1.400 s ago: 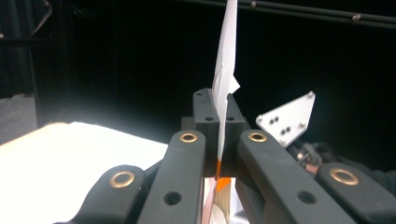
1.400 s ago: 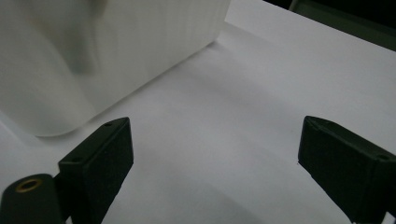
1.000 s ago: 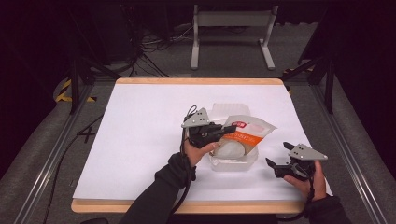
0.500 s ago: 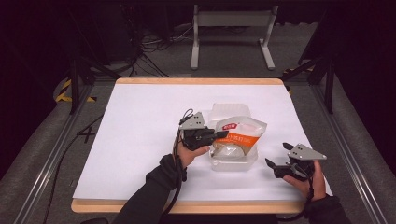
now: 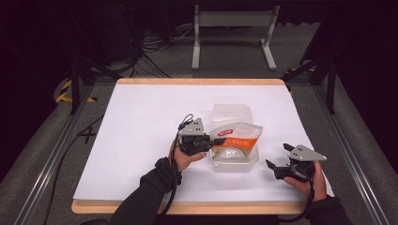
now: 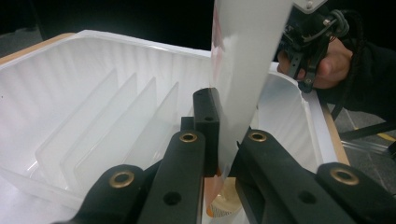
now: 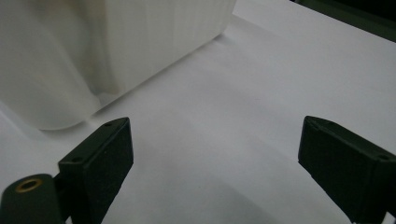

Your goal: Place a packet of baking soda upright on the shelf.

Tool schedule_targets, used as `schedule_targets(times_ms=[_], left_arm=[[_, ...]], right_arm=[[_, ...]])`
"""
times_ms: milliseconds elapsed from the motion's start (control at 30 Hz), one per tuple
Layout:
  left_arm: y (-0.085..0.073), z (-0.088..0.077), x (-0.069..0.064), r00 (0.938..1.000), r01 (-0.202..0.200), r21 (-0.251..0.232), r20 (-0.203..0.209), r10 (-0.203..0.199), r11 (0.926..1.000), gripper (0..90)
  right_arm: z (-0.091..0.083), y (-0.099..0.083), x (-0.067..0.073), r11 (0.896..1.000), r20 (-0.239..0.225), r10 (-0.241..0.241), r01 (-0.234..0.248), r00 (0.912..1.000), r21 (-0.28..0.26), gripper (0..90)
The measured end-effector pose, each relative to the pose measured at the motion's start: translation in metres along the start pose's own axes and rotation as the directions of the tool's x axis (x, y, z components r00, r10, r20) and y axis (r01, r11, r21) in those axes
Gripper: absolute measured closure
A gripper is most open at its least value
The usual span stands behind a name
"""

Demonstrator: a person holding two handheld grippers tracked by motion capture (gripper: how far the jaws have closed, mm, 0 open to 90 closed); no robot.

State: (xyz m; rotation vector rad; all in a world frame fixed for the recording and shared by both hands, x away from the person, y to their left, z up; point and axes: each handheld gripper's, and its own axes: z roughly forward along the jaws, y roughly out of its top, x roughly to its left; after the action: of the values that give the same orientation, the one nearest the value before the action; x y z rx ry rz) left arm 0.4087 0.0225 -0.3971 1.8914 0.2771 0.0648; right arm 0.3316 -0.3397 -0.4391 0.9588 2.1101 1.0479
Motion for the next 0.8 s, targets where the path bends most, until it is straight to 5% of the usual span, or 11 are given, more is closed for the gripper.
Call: schedule_targets(times_ms=[800], left_arm=[[-0.006,0.0031,0.0033,0.9999,0.01,0.032,0.003,-0.01,0.9994,89.7]], right_arm=[[0.0001,-0.0006,-0.0002,1.0,-0.001,-0.001,0.001,1.0,0.001,10.9]])
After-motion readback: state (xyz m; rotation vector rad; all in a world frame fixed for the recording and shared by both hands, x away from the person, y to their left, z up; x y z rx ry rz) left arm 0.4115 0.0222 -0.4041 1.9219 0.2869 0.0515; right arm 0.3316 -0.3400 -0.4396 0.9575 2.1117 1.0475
